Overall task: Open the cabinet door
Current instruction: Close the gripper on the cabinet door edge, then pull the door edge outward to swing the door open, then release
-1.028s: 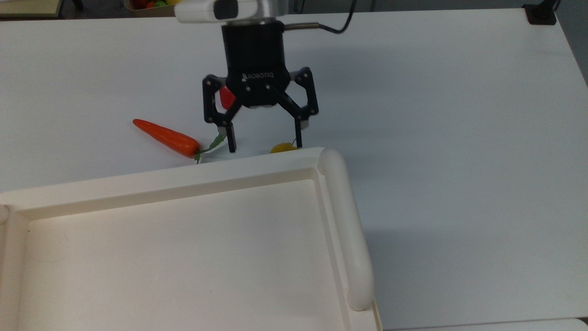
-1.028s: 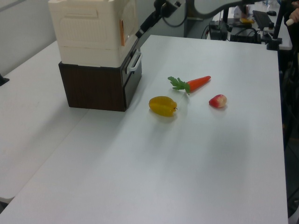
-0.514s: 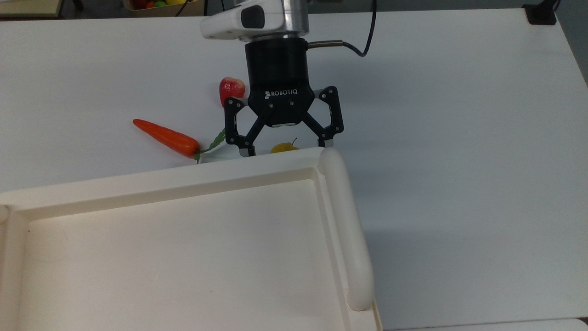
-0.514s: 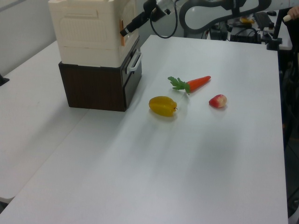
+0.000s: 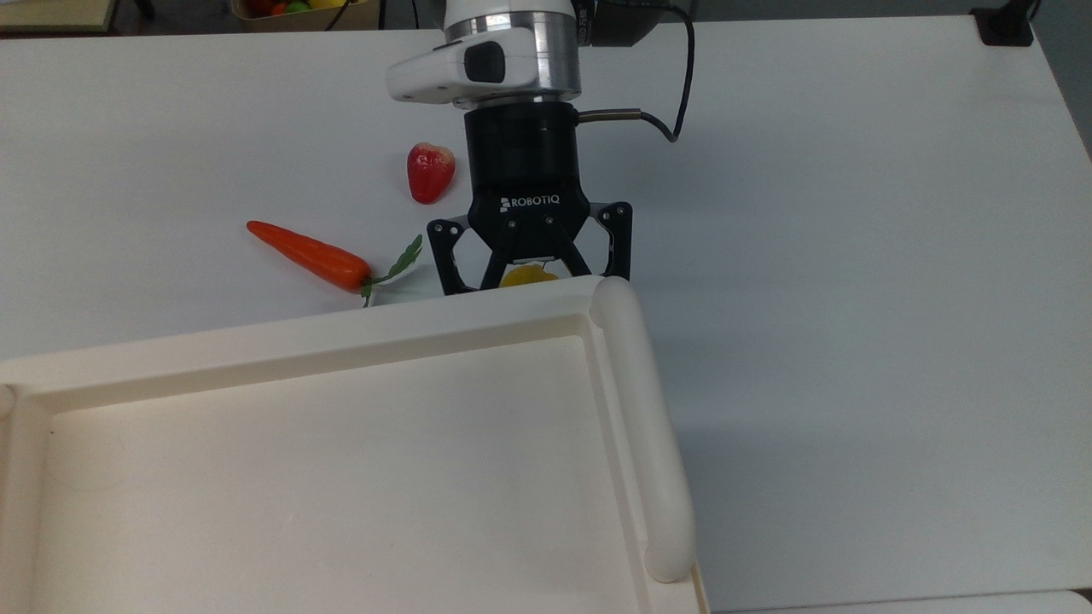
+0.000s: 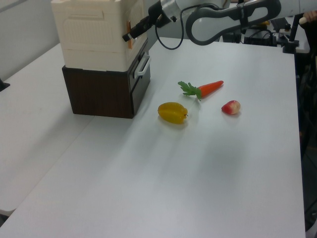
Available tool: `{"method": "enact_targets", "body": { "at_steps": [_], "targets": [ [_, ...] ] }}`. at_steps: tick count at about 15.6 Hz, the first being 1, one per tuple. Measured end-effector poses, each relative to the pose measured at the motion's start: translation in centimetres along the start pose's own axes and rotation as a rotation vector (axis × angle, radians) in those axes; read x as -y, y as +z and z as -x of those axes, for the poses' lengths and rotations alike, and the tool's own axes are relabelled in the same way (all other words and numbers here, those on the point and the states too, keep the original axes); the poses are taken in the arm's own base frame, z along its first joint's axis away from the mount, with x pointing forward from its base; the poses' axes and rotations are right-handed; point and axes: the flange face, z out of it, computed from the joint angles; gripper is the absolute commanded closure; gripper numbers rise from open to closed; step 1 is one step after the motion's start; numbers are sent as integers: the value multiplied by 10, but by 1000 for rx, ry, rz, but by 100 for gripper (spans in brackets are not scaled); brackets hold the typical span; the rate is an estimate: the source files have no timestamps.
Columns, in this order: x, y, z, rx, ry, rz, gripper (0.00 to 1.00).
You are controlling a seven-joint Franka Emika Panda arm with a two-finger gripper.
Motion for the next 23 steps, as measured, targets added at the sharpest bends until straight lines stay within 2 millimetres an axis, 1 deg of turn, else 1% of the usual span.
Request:
{"method": "enact_targets", "body": {
  "at_steps": [1, 3, 5, 6, 12, 15, 18, 20, 21, 22, 23],
  "targets": [
    [2, 1, 1, 1, -17, 3, 80],
    [-5, 0, 0, 0, -25, 16, 90],
    [-11, 0, 0, 1, -23, 24, 96],
    [-10, 0, 0, 1, -23, 23, 98],
    [-10, -1, 3, 8, -22, 22, 98],
    [-10, -8, 5, 40, -21, 23, 97],
    [-13, -24, 0, 144, -11, 24, 96],
    [-16, -34, -1, 193, 0, 22, 89],
    [-19, -37, -1, 218, -1, 19, 83],
    [-22, -42, -2, 251, -7, 12, 69],
    [-27, -48, -2, 291, -8, 2, 53]
  ]
}}
